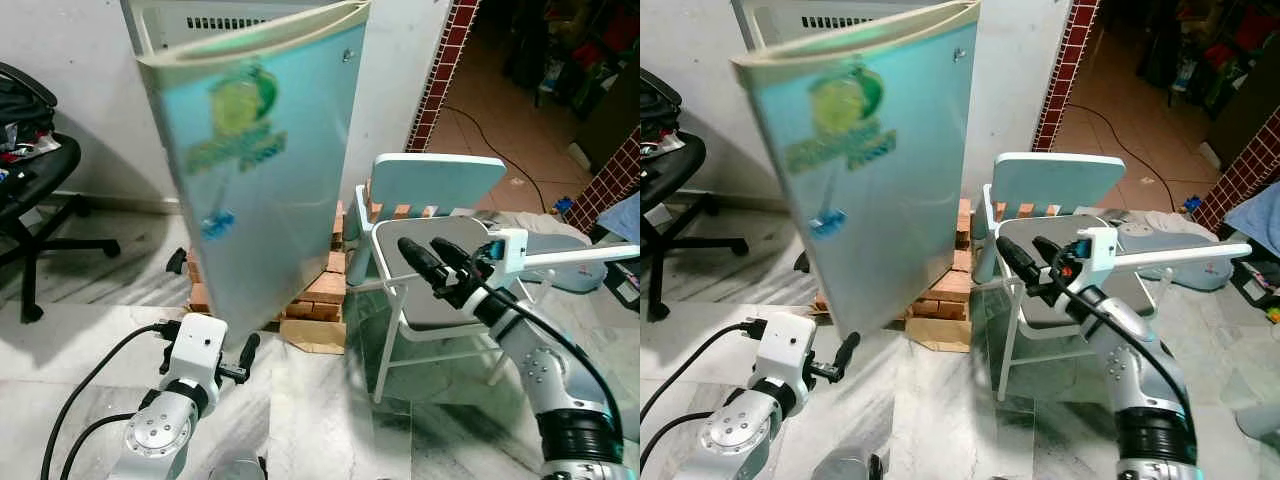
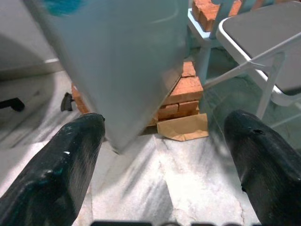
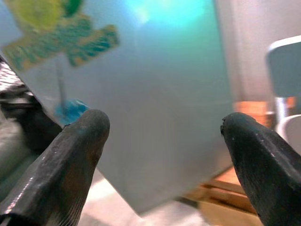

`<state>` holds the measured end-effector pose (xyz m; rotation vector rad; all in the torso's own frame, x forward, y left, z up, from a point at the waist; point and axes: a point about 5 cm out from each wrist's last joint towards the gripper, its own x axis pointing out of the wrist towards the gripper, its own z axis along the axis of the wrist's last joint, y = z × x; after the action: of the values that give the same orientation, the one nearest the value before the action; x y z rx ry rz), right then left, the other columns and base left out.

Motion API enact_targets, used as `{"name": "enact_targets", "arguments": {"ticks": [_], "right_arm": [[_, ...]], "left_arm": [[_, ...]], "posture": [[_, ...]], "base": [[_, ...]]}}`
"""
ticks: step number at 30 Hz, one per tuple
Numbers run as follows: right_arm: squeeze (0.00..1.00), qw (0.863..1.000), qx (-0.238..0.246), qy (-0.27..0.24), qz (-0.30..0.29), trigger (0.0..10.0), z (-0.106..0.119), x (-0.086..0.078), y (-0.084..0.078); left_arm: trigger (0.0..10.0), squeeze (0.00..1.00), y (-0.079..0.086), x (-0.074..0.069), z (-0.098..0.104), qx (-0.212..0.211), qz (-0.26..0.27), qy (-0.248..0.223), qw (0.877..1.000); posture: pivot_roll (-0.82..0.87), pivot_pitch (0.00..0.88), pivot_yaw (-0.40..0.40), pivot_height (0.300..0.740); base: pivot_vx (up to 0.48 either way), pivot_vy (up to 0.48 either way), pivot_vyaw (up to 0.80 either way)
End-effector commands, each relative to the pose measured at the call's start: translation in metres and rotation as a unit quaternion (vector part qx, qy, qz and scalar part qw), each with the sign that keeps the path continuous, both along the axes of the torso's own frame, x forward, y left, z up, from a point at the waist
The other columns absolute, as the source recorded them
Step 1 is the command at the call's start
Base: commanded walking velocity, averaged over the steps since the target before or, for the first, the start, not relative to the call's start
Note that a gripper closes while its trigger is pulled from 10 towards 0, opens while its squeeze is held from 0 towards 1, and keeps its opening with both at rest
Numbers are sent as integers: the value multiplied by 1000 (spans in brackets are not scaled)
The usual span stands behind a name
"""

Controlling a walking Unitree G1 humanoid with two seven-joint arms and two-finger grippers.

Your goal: Restocking fridge

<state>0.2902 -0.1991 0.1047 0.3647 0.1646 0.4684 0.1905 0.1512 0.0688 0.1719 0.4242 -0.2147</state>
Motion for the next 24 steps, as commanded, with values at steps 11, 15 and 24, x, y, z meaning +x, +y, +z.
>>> {"name": "enact_targets", "arguments": {"ticks": [11, 15, 24], "right_arm": [[0, 996, -52, -55, -45, 10000, 10, -4, 51], [0, 996, -63, -48, -50, 10000, 6, -5, 56], [0, 995, -58, -41, -75, 10000, 4, -4, 55]], "left_arm": [[10000, 0, 1, 23, 18, 27, -4, -62, 998], [10000, 0, 0, 26, 20, 31, -8, -70, 997], [10000, 0, -4, 36, 29, 63, -46, -106, 991]], "posture": [[162, 4, -44, 740], [160, 4, -45, 740], [153, 10, -50, 740]], "base": [[0, 47, 0], [0, 325, 0], [-86, 420, -774]]}}
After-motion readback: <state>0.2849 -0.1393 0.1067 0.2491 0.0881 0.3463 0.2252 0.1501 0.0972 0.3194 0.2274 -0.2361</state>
